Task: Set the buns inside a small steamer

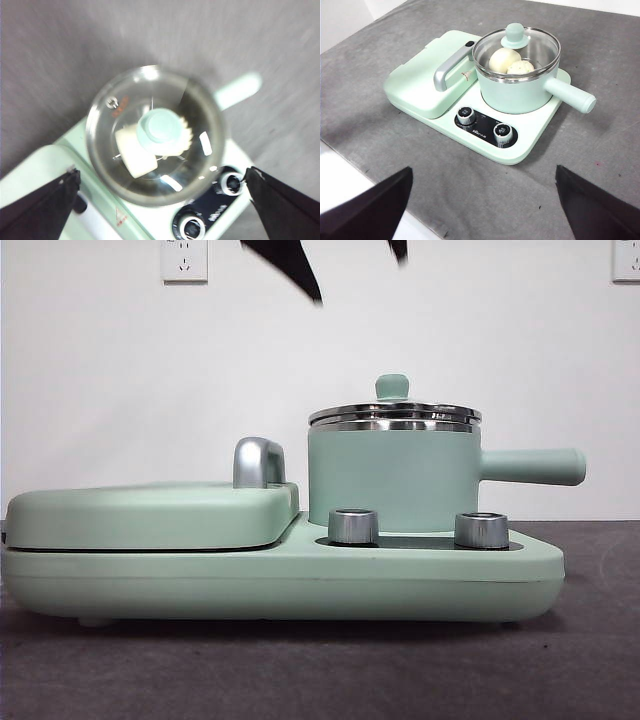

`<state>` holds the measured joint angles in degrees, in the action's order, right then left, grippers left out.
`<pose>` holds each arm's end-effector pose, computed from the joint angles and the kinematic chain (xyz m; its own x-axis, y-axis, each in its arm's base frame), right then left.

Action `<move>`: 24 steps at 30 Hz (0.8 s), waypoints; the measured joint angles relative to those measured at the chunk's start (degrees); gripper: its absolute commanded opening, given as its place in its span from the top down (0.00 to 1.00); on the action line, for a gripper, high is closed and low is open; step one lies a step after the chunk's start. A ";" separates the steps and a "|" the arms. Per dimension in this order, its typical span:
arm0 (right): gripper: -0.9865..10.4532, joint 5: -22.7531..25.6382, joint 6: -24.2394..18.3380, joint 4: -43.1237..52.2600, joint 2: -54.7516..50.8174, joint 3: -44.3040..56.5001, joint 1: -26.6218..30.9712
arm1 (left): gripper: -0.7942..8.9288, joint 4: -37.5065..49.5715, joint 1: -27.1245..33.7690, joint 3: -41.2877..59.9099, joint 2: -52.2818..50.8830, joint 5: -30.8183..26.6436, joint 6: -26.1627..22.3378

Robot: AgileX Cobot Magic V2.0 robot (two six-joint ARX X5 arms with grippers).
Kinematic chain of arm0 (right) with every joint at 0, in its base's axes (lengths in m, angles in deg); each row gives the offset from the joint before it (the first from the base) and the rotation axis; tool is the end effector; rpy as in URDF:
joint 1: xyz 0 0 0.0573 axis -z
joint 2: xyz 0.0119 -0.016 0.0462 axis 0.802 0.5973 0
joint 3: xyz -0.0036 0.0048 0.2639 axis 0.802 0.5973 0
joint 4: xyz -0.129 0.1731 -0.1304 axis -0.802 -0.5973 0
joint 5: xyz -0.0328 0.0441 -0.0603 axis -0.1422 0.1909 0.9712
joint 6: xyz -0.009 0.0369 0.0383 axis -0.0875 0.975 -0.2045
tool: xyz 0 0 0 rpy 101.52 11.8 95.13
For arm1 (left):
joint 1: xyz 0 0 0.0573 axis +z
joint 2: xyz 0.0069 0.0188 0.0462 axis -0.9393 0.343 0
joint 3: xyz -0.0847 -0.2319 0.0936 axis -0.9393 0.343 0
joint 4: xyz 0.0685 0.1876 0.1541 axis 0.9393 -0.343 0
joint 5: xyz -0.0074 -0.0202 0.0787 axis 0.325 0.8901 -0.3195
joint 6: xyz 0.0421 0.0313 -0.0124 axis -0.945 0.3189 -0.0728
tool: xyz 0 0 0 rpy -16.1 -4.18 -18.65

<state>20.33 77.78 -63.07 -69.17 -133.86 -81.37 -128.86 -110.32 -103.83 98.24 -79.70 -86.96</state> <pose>0.0020 0.0070 0.3536 0.6927 0.5751 -0.4352 -0.5585 0.8095 0.1808 0.2962 -0.2557 0.4314 0.4010 -0.4759 -0.7828 0.6879 0.7207 -0.0857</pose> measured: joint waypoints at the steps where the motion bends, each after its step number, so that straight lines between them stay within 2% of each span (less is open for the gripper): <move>1: 0.51 0.02 0.02 0.00 0.00 0.00 -0.02 | 0.37 -0.02 0.00 1.09 -2.38 0.02 0.70; 9: 0.51 0.00 -0.04 0.68 0.00 0.02 0.00 | 0.37 -0.09 0.04 27.89 -28.04 0.70 1.03; 16: 0.51 0.00 -0.74 5.46 0.00 0.74 0.00 | 0.37 0.33 0.42 46.84 -42.75 0.70 0.87; 24: 0.51 0.00 -1.11 6.95 0.00 5.57 -0.02 | 0.37 16.66 0.39 73.02 -66.05 -0.59 5.75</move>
<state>20.33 76.66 -56.12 -69.17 -128.29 -81.40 -112.21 -109.93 -30.81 32.18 -80.29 -81.21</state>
